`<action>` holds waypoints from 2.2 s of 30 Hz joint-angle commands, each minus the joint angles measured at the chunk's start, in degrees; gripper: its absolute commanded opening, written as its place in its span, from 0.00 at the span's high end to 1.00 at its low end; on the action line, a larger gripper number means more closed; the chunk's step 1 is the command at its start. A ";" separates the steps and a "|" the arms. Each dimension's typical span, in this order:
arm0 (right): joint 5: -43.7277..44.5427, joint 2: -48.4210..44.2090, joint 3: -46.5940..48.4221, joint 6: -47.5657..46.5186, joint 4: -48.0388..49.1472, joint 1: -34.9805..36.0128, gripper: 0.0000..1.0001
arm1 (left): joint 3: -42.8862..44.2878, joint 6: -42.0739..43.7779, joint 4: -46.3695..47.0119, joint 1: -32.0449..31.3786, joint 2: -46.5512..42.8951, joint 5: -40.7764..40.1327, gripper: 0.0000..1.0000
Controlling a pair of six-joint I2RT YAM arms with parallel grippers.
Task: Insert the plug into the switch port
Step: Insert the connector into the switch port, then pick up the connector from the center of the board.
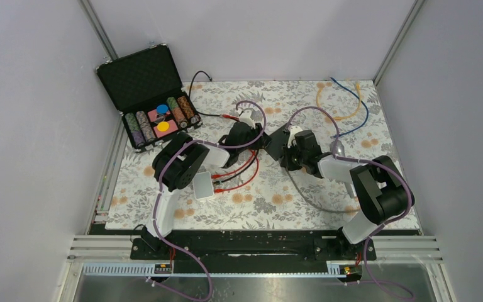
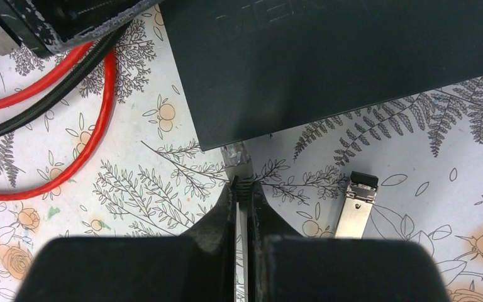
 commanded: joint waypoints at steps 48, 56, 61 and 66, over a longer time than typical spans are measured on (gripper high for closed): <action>26.47 -7.65 31.38 20.72 -35.87 -25.76 0.40 | -5.32 17.41 -57.34 3.76 -59.12 -0.29 0.01; 18.15 10.64 43.08 25.95 -41.29 -32.53 0.46 | -20.71 18.03 -50.96 3.65 -75.45 -8.78 0.01; 18.99 20.13 54.47 24.42 -49.99 -34.64 0.46 | -18.51 20.34 -54.06 3.33 -74.50 -10.68 0.01; 18.97 24.47 54.53 34.57 -50.56 -34.77 0.45 | -18.22 20.92 -54.39 3.06 -74.10 -10.70 0.01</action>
